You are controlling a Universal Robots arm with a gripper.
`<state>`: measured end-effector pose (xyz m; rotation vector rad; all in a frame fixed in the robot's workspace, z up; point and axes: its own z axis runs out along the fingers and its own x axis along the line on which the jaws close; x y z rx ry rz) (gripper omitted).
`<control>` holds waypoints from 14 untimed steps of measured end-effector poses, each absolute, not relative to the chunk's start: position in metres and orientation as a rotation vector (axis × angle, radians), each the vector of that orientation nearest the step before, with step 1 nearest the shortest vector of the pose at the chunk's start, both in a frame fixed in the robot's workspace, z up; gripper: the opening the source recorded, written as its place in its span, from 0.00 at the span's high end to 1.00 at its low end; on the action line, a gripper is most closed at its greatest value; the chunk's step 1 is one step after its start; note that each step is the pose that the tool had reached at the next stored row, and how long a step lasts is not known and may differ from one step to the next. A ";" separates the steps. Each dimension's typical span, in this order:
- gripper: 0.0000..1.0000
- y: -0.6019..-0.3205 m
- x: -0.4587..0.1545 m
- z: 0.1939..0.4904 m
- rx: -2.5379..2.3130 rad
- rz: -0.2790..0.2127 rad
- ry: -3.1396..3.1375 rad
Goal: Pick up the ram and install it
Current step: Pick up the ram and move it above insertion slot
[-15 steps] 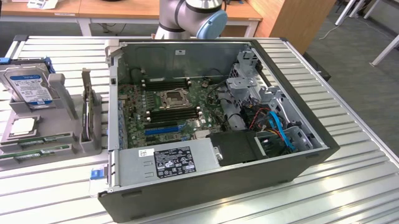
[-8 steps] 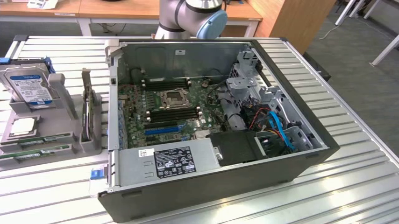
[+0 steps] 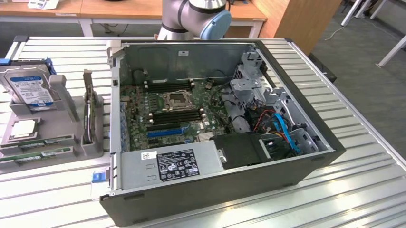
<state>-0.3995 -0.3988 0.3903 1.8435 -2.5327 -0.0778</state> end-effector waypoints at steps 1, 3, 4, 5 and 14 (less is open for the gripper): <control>0.90 -0.399 -0.399 0.390 1.856 -0.078 -2.523; 0.90 -0.399 -0.399 0.390 1.882 -0.078 -2.503; 0.90 -0.399 -0.400 0.390 1.894 -0.077 -2.494; 0.90 -0.399 -0.399 0.390 1.907 -0.077 -2.484; 0.90 -0.399 -0.399 0.390 2.015 -0.077 -2.394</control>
